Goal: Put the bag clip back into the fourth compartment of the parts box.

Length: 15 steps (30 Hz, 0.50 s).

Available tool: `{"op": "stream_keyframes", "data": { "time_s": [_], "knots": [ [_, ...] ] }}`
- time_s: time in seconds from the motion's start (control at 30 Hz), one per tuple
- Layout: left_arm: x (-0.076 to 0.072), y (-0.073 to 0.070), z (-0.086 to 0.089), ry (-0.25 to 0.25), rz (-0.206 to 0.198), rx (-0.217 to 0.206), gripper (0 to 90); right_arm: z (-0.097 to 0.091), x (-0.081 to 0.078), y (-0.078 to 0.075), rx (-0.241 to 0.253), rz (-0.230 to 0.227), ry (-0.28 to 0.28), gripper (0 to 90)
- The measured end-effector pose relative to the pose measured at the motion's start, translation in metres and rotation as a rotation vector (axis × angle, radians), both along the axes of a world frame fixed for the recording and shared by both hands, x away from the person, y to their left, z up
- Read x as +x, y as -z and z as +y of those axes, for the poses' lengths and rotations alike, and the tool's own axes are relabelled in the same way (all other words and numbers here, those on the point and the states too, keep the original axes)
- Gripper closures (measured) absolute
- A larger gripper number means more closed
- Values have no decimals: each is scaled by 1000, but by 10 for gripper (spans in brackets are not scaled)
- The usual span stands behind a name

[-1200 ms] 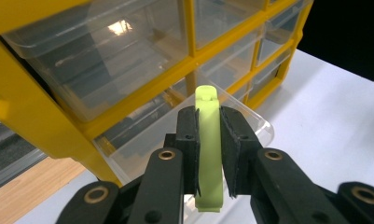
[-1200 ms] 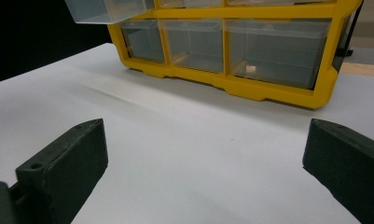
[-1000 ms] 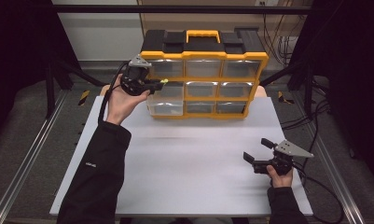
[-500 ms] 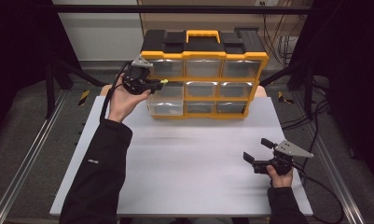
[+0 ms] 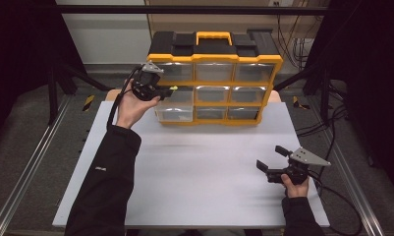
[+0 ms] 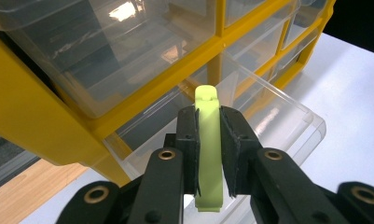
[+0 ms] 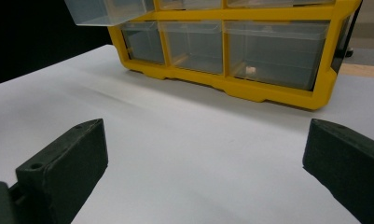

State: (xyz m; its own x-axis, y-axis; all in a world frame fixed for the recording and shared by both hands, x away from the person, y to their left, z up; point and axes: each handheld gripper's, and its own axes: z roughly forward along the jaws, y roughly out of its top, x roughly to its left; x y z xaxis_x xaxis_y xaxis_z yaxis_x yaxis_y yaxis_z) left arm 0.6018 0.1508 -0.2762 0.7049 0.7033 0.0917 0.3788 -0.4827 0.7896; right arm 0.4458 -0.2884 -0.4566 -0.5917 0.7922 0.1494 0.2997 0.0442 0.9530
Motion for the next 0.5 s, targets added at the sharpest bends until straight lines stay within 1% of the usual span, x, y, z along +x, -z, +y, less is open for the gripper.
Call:
{"op": "stream_keyframes", "data": {
  "time_s": [0.13,0.37,0.5],
  "knots": [
    [1,3,-1,7,0,11,779,0,0,0,0,0,0,5],
    [2,7,-2,14,0,17,779,0,0,0,-2,1,0,5],
    [2,10,-3,17,-2,30,779,0,0,0,0,-2,1,5]
  ]
}}
